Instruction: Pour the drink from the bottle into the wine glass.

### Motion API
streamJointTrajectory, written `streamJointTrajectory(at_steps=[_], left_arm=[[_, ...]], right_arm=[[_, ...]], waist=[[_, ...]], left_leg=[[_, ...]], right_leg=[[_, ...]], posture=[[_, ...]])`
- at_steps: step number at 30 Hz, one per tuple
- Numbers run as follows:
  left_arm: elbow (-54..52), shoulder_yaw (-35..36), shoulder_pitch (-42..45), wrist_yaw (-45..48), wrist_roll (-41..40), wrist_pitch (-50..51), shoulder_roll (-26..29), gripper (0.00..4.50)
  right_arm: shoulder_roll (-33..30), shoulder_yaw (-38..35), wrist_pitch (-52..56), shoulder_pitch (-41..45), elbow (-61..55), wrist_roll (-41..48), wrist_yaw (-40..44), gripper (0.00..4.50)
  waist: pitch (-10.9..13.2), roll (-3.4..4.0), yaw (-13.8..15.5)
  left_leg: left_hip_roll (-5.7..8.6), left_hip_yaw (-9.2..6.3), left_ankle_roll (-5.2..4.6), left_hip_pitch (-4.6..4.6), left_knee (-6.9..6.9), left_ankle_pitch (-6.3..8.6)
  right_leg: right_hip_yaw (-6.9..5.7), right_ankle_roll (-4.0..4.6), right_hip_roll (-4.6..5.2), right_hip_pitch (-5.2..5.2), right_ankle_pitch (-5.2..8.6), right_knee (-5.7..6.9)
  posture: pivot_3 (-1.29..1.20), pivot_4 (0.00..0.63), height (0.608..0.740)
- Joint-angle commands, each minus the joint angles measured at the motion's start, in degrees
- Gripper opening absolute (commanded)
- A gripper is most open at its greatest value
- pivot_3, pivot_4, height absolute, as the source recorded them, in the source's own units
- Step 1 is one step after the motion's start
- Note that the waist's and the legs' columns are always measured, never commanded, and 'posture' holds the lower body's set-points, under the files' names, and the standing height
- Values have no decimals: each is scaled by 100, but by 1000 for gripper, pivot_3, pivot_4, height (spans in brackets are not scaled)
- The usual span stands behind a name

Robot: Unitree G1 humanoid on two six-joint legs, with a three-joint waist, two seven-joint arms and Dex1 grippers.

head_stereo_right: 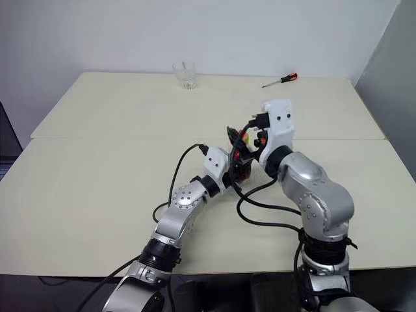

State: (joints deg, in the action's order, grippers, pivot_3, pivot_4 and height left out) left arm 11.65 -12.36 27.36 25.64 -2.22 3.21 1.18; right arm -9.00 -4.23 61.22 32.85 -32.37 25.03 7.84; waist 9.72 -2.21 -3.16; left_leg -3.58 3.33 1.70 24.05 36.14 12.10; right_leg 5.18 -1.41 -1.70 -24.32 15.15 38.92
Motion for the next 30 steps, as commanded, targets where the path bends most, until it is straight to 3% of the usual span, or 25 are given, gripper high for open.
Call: streamJointTrajectory(at_steps=[1,12,19,30], left_arm=[[-307,177,48,-58,-123,-211,8,899],[-300,174,41,-10,-131,-225,-7,877],[-298,182,41,-10,-122,-232,-27,874],[-325,195,22,-61,-97,-237,-28,874]], right_arm=[[-248,-509,66,-144,-302,120,-5,4500],[-548,-736,276,-603,-930,959,307,4500],[-636,-781,289,-379,-952,1538,426,4500],[-421,39,-152,127,-263,997,3,4500]], waist=[[0,0,-2],[0,-1,-5],[1,-1,-9],[0,-1,-3]], left_leg=[[0,0,0,0,0,0],[1,-2,0,-1,1,0],[0,-3,0,-2,0,0],[0,-2,0,1,1,0]], right_leg=[[0,0,0,0,0,0],[0,-1,-2,1,0,0],[1,-1,-4,2,0,1],[2,0,-3,3,0,-4]], posture=[[0,150,740],[0,150,740],[0,150,740],[0,150,740]])
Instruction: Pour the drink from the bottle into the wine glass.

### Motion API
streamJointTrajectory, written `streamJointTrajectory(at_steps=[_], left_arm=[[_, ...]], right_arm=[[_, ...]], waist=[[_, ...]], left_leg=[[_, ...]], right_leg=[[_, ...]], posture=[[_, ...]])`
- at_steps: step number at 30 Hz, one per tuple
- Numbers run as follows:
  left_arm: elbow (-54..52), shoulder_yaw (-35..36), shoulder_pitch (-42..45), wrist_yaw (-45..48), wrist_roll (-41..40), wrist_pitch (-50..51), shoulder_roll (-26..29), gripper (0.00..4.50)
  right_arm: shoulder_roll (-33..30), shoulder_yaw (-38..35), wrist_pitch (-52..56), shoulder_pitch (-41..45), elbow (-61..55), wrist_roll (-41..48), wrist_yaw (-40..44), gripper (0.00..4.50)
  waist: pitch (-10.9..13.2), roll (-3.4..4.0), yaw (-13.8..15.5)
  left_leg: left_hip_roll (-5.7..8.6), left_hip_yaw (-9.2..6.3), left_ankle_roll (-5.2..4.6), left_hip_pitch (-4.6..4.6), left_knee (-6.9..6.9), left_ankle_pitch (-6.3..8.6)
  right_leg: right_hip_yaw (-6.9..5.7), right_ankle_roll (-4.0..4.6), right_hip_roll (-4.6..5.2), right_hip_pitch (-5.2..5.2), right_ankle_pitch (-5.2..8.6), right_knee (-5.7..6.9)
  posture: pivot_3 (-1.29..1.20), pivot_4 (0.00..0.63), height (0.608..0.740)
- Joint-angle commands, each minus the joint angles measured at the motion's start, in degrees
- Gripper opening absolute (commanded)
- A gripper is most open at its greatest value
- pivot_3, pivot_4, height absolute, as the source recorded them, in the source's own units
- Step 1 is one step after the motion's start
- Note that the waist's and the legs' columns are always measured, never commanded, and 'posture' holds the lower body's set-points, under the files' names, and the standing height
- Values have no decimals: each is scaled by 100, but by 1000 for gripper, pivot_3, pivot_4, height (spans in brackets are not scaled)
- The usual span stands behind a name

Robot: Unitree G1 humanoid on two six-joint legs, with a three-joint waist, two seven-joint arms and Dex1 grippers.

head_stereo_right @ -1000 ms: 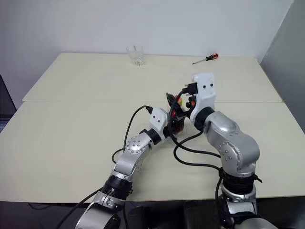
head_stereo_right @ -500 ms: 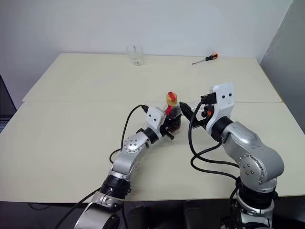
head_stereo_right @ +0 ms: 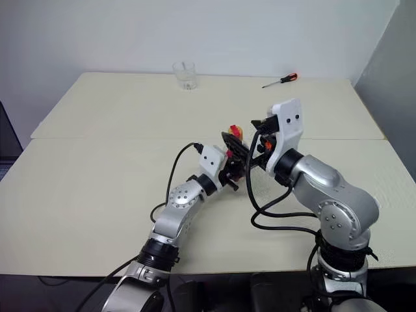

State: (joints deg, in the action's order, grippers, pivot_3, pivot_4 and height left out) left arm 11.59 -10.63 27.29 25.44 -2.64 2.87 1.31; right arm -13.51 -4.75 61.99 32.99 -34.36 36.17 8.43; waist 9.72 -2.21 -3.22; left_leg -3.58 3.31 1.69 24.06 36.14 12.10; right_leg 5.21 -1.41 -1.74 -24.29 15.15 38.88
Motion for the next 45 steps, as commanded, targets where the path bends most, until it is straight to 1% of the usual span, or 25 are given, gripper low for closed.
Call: streamJointTrajectory(at_steps=[1,10,13,17,22,34,45], left_arm=[[-331,25,22,-46,-56,-199,-38,873],[-312,15,39,-60,-58,-198,-58,873],[-302,11,47,-66,-56,-206,-62,873],[-306,15,46,-88,-54,-204,-56,873],[-319,14,42,-115,-53,-204,-44,873],[-339,20,19,-119,-55,-210,-20,872],[-307,1,49,-81,-69,-214,-29,872]], right_arm=[[64,150,-264,142,-31,-151,-71,4500],[290,534,-609,556,478,-510,-88,4500],[366,665,-877,709,875,-795,-131,4500],[375,761,-1185,822,1336,-1159,-131,4500],[436,739,-1431,901,1688,-1382,-107,4500],[383,482,-1320,772,1512,-1395,-105,4500],[110,276,-881,492,820,-1078,64,4500]], waist=[[0,0,3],[0,0,-1],[0,0,-2],[0,0,2],[0,0,1],[0,0,2],[0,0,7]], left_leg=[[0,0,0,0,0,0],[-1,-2,0,-3,0,0],[-1,1,0,-2,0,0],[-2,3,0,-2,0,0],[-2,3,0,-2,-1,0],[-2,2,0,-1,-1,0],[-2,0,0,-1,-1,0]], right_leg=[[0,0,0,0,0,0],[-2,0,-1,0,0,4],[-1,0,0,-1,0,3],[-2,0,-1,-2,0,2],[-1,1,0,-2,0,2],[-1,1,0,-2,0,2],[0,0,0,-2,0,4]], posture=[[0,150,740],[0,150,740],[0,150,740],[0,150,740],[0,150,740],[0,150,740],[0,150,740]])
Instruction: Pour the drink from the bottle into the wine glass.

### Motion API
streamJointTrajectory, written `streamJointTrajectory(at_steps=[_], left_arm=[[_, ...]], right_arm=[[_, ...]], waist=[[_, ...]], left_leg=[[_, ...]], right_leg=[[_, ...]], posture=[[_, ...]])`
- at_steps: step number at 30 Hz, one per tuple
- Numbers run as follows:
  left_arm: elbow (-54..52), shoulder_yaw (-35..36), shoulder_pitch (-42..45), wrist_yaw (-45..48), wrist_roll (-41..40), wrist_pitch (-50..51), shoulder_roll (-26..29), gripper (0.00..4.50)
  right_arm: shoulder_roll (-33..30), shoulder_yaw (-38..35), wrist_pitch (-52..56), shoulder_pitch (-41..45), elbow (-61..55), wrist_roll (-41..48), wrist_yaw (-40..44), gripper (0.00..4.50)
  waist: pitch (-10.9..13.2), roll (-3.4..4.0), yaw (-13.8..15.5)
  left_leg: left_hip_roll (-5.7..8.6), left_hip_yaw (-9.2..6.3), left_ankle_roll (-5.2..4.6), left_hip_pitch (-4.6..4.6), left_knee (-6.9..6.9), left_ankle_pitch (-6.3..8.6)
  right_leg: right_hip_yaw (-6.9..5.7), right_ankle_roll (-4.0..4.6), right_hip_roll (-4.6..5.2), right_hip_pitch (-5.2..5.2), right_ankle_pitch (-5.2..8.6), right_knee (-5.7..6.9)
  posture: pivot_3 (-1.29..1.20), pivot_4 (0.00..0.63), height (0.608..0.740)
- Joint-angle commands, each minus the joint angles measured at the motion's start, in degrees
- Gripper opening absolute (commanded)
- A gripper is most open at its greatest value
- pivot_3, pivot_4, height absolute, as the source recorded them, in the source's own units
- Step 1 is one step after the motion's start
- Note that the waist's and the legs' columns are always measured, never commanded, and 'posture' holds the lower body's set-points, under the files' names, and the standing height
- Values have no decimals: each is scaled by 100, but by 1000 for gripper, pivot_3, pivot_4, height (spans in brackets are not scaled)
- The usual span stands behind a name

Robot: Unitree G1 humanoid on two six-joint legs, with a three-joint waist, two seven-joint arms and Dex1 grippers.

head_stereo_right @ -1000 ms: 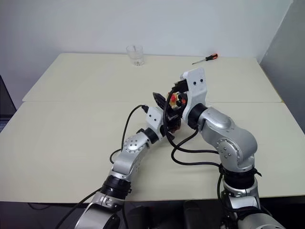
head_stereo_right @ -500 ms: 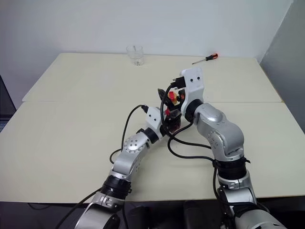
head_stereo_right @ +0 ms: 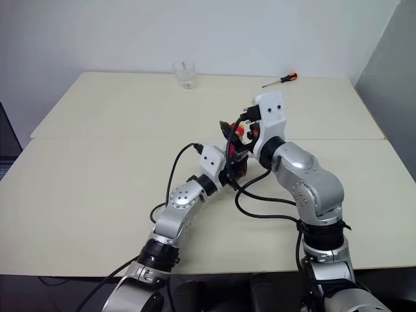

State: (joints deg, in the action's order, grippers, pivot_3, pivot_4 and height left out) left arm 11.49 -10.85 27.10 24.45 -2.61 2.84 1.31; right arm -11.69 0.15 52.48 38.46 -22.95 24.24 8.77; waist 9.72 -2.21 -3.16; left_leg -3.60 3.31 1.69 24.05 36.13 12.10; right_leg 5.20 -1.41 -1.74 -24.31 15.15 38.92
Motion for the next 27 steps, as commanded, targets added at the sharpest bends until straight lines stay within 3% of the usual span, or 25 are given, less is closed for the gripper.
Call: streamJointTrajectory(at_steps=[1,12,20,27], left_arm=[[-294,23,74,19,-71,-211,-30,872],[-251,104,92,-33,-96,-189,-20,871],[104,1070,301,-582,-332,-261,295,871],[1230,1699,722,-837,-321,-791,828,871]], right_arm=[[-78,-228,103,-76,-373,147,49,4500],[-154,-321,228,-227,-590,268,73,4500],[-490,-803,189,-326,-521,242,81,4500],[-616,-968,186,-447,-517,263,110,4500]], waist=[[0,0,2],[0,0,-4],[0,0,-15],[0,0,-3]], left_leg=[[0,-1,0,0,0,0],[1,2,0,-1,0,0],[-1,1,0,-2,0,0],[-1,4,0,-5,-2,0]], right_leg=[[0,0,0,0,0,0],[0,0,0,-1,0,0],[0,0,-1,-1,0,1],[-3,0,-3,1,0,2]], posture=[[0,150,740],[0,150,740],[0,150,740],[0,150,740]])
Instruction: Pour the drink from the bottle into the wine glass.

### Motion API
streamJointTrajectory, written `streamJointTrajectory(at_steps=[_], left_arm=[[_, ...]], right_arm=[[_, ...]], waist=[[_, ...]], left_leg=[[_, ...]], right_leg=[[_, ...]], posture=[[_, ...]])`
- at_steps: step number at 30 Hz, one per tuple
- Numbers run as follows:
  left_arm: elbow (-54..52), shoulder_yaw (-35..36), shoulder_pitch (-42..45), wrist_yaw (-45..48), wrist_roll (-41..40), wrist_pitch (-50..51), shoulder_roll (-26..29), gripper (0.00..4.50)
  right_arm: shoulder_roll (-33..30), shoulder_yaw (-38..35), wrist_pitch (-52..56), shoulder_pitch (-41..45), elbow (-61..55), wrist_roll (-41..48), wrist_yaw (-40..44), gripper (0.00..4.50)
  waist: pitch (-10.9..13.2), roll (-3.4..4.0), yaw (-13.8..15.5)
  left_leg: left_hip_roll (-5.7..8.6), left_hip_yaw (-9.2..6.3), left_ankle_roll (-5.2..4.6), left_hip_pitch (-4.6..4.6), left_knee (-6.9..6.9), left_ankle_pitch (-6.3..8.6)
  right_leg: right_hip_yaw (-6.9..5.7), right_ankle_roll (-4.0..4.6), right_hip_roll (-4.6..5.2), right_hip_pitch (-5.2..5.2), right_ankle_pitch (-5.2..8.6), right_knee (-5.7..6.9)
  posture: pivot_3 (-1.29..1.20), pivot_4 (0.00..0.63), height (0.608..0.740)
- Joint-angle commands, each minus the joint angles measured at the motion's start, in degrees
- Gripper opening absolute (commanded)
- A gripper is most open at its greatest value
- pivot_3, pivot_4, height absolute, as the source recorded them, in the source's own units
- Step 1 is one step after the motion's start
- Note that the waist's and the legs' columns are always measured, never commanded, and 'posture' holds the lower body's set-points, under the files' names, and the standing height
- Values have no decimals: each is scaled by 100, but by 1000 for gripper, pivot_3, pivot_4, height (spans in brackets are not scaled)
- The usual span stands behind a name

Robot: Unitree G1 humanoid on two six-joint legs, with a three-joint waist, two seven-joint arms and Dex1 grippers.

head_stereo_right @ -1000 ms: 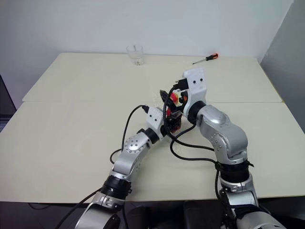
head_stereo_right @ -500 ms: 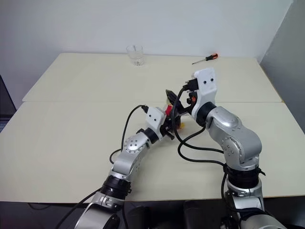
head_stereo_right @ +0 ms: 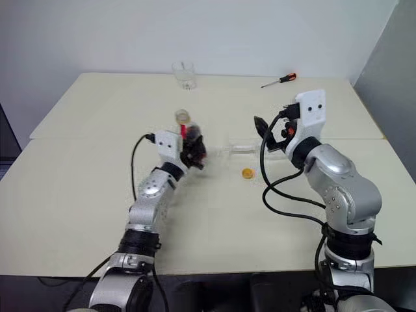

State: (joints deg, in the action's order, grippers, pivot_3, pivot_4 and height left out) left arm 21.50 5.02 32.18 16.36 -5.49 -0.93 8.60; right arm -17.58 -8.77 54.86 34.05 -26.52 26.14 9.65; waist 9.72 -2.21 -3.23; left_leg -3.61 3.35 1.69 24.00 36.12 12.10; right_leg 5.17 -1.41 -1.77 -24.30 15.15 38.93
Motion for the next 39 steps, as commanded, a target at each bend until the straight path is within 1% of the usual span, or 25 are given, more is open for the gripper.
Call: streamJointTrajectory(at_steps=[1,6,11,19,24,26,27,35,39], left_arm=[[354,134,261,-6,-28,-506,144,871],[1030,227,401,9,5,-921,295,868],[1972,342,572,-183,74,-1364,467,866],[2087,435,355,-661,61,-1524,469,864],[1917,561,172,-859,-39,-1462,443,864],[1844,588,130,-832,-96,-1385,438,1582],[1759,586,96,-803,-130,-1346,427,1823],[1261,595,-152,-883,-191,-1068,378,4485],[944,605,-337,-893,-200,-892,350,4485]], right_arm=[[-27,-57,-42,-20,-172,76,29,4500],[-61,32,-18,-64,-196,54,63,4500],[-104,99,54,-129,-270,51,66,4500],[-118,98,148,-226,-409,69,53,4500],[-95,186,173,-259,-401,81,100,4500],[-84,213,165,-259,-386,79,101,4500],[-72,230,155,-260,-372,77,100,4500],[-2,340,87,-208,-253,63,133,4500],[7,337,96,-192,-212,85,175,4500]], waist=[[0,0,7],[0,0,34],[0,0,30],[-1,0,20],[-5,2,-1],[-5,2,-1],[-6,2,-1],[-5,1,0],[-5,1,1]], left_leg=[[1,2,0,0,0,0],[2,4,0,4,0,0],[1,2,0,1,0,0],[0,5,0,-5,0,0],[-1,6,0,-13,0,0],[-1,5,0,-13,0,0],[-1,5,0,-13,0,0],[0,6,0,-10,0,0],[0,6,0,-10,0,0]], right_leg=[[0,0,2,0,0,-1],[-1,0,6,0,0,-6],[-5,0,5,0,0,-1],[-2,0,5,3,0,3],[-1,0,5,8,0,4],[-2,0,5,8,0,4],[-2,0,5,8,0,4],[-2,0,5,8,0,2],[-2,0,6,8,0,2]], posture=[[0,150,740],[0,150,740],[0,150,740],[0,150,740],[0,150,740],[0,150,740],[0,150,740],[0,150,740],[0,150,740]])
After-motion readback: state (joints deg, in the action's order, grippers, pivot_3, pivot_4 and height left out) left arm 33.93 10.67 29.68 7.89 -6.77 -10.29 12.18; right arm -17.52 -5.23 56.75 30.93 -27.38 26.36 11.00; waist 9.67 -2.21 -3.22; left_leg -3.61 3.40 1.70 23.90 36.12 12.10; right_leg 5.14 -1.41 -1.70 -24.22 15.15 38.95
